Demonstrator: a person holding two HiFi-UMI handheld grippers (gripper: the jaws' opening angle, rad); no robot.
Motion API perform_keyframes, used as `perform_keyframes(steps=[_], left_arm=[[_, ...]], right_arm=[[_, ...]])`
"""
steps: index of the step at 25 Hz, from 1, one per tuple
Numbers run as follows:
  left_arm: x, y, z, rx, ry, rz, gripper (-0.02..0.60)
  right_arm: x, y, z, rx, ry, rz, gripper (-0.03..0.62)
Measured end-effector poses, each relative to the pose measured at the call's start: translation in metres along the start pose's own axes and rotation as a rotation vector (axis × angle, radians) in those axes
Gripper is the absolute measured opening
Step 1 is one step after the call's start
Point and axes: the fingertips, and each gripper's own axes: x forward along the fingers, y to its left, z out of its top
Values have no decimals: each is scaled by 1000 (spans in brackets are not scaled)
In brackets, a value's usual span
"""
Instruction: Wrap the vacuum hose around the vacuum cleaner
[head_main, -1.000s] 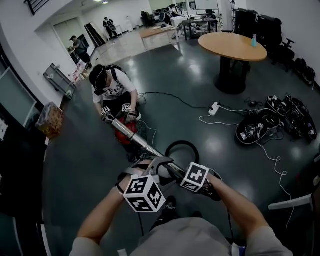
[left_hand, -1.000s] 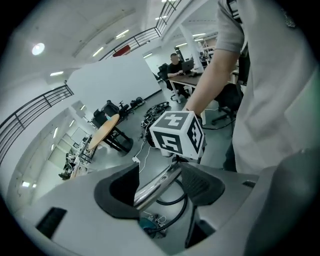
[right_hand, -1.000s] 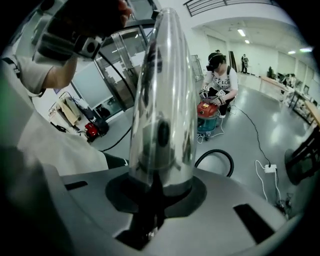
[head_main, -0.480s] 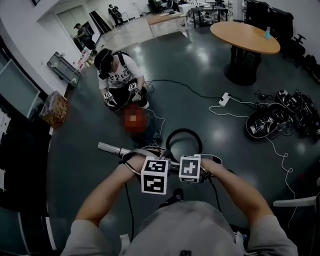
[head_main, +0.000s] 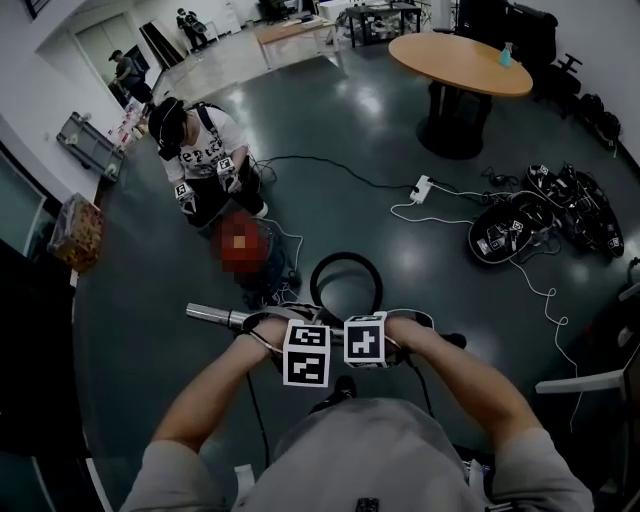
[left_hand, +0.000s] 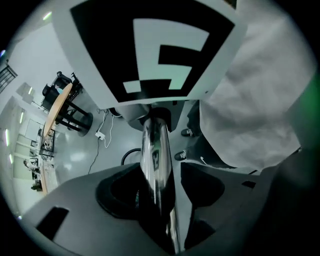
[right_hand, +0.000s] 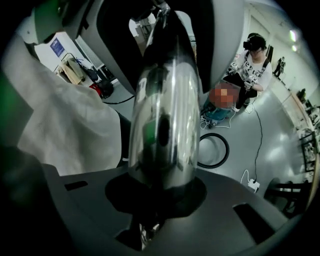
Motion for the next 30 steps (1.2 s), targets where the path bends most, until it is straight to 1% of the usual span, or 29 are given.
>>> perform_keyframes(steps=[1,2,3,4,6,9,11,14,15,17,18,20,22,25,28,30], left_arm=[[4,3,-2,12,0,14,252],[8,7,-3,21,-4,27,221],[11,10,-3,28,-12,35,172],[13,13,-3,34,-23,35,161],[17,17,-4,49,-48,22,160],[23,16,-4,67,-70,-10,158],[25,16,-2,81,-81,-31,158],[28,20,-1,112,-95,-30,158],[29,21,-2,115,-98,-31,158],[33,23,-6,109,-104,-39,158],[36,24,-7,104,-108,-45,158],[42,24,-12,87,-122,-58,158],[47,20,-21,48,-144,-79,158],[56,19,-32,-17,-166,-94,158],[65,26,-40,-65,-180,-85,158],[70,28,-46,-101,-196,-76,158]], right_arm=[[1,0,-1,11,12,5,67],[2,-1,-2,20,22,9,67],[3,-3,-4,27,31,12,67],[4,-5,-5,36,40,12,67],[5,-7,-8,61,53,23,67],[11,-5,-10,98,58,67,67],[15,-2,-12,118,38,98,67],[18,-3,-10,139,-2,117,67],[18,-5,-10,136,-9,105,67],[15,-13,-10,115,-12,49,73],[12,-19,-12,112,-9,21,87],[3,-27,-17,147,-18,-21,155],[-10,-30,-20,198,-49,-67,182],[-31,-39,-30,231,-74,-179,186],[-56,-52,-46,271,-89,-293,190],[-74,-56,-50,317,-114,-348,190]])
